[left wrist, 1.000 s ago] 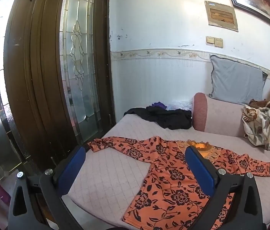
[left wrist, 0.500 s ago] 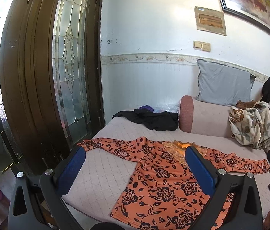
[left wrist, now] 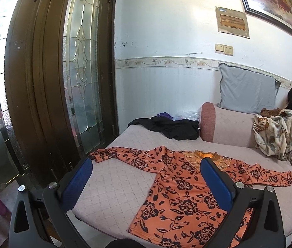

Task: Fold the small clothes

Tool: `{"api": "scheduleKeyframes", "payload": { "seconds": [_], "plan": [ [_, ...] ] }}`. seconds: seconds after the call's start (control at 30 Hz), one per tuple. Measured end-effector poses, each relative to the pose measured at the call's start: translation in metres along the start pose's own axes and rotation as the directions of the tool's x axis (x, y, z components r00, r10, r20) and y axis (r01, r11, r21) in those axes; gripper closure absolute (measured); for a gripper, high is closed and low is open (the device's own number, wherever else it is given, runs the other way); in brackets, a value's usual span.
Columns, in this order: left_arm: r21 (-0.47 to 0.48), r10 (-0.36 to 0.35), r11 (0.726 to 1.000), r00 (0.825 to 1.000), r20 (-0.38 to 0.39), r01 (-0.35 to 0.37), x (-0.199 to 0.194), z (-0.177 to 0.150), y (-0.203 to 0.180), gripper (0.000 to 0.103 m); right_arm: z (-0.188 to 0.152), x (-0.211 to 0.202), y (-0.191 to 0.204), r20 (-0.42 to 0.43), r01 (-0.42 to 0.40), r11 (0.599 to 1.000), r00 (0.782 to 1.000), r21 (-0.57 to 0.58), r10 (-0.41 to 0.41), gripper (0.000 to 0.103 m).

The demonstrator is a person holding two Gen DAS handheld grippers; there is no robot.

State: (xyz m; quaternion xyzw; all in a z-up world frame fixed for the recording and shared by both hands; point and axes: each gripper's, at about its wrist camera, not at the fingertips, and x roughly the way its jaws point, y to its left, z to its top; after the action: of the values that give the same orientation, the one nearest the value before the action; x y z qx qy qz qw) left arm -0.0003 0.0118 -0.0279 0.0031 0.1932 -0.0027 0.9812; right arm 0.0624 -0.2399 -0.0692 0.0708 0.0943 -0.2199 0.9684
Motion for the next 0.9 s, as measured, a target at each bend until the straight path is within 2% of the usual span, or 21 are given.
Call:
{"api": "scheduleKeyframes", "payload": {
  "seconds": [0.37,0.9],
  "plan": [
    [0.005,0.032,0.999,0.999,-0.018,-0.032,0.016,-0.001,0.002,0.0,-0.009,0.009,0.015,-0.078,-0.038,0.999,0.996,-0.016,0.036,0.0],
    [0.031,0.043,0.999,0.998,-0.056,-0.041,0.035,-0.001,-0.01,0.0,-0.016,0.022,0.011,-0.149,-0.061,0.998,0.987,-0.026,0.056,0.0]
  ]
}}
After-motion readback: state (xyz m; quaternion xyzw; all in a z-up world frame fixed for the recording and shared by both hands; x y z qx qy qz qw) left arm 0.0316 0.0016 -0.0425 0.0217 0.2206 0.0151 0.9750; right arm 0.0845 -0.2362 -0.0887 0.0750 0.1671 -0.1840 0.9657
